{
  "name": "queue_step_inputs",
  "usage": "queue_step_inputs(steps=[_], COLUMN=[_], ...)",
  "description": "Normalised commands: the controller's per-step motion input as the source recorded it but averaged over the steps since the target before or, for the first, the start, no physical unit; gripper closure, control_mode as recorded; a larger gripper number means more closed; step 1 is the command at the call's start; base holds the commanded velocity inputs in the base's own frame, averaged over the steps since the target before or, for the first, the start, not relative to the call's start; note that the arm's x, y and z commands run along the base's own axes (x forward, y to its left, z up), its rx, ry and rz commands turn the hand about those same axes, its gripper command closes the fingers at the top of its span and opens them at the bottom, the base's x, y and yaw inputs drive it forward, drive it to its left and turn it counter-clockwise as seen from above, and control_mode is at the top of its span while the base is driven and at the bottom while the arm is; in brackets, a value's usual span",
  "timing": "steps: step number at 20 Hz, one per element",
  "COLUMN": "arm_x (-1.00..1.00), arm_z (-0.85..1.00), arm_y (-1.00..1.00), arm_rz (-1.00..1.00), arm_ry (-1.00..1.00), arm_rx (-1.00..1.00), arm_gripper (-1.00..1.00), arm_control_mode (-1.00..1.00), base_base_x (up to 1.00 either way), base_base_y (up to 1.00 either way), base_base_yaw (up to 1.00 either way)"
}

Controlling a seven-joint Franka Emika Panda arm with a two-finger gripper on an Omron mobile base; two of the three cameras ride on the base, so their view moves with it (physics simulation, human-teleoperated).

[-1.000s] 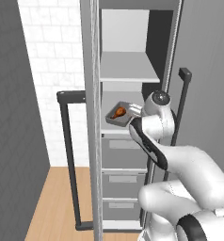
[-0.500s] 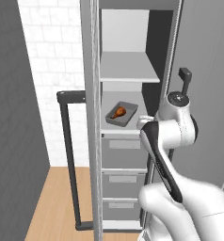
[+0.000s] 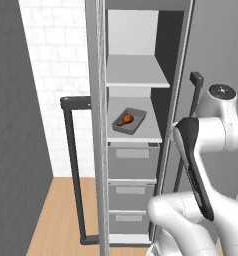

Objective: Take the meat container that has the chicken drumstick and place it on the second highest rack of the freezer. Then take the vegetable container that has the corn and bell pepper and place it on the highest rack of the freezer.

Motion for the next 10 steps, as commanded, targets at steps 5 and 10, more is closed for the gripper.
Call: queue_step_inputs(steps=[5, 10], arm_x=[-1.00, -0.69], arm_z=[-0.01, 0.00], arm_y=[0.01, 0.17], arm_rz=[0.15, 0.18], arm_ry=[-0.02, -0.03], arm_rx=[0.02, 0.01], arm_gripper=[-1.00, -1.00], arm_control_mode=[-1.00, -1.00], base_base_x=[0.00, 0.00], base_base_y=[0.00, 0.00], base_base_yaw=[0.00, 0.00])
